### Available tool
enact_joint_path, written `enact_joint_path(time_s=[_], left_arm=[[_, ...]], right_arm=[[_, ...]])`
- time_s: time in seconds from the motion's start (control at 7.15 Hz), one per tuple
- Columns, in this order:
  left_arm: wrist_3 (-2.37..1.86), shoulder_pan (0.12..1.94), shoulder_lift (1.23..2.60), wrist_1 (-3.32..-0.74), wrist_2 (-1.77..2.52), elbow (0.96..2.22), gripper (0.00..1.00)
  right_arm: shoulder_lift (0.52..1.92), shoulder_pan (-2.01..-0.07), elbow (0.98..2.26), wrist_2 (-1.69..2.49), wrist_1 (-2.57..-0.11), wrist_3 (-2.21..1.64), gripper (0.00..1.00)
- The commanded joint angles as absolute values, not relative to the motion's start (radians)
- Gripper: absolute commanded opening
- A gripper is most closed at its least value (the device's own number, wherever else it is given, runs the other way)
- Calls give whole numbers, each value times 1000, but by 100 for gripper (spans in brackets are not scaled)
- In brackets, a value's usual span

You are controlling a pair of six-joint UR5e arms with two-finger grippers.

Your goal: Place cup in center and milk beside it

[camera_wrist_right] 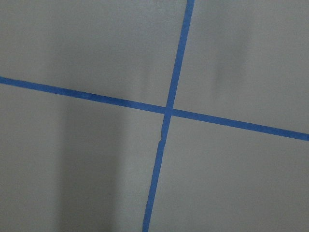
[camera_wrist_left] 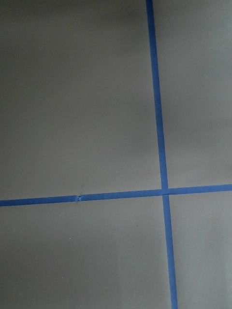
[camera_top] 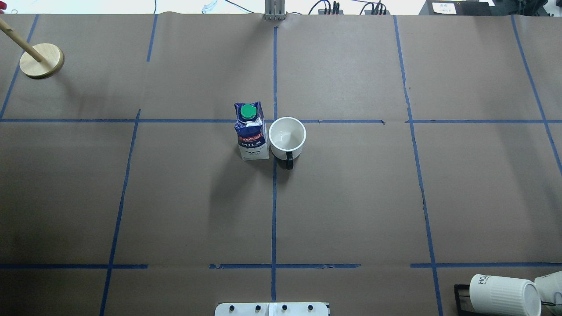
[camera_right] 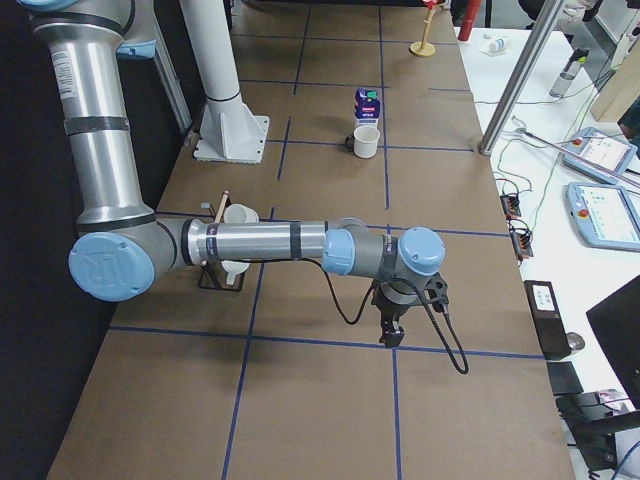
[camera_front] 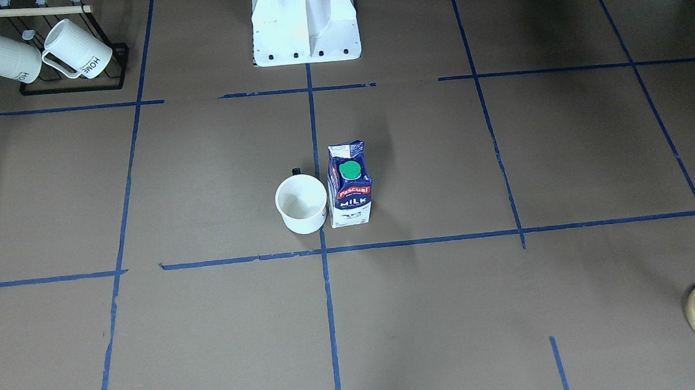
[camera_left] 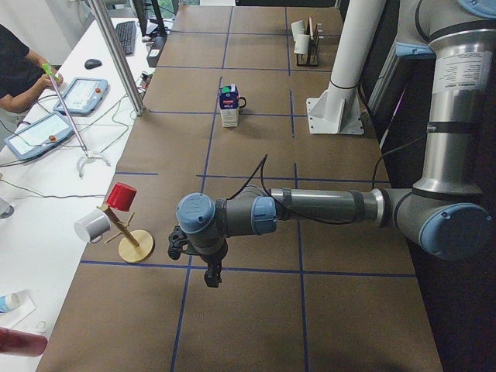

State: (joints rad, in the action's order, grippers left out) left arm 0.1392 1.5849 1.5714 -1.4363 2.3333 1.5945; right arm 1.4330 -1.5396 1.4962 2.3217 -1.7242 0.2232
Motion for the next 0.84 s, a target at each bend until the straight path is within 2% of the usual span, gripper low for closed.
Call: enact_joint_path(time_s=[0.0, 0.7], left_arm=[[107, 1569, 1560, -1445, 2275, 1618, 100], [106, 1569, 1562, -1450, 2385, 1618, 100]], right_arm=[[1436, -1539, 1497, 2319, -1723, 222, 100], [1437, -1528, 1505, 2318, -1721, 221, 100]])
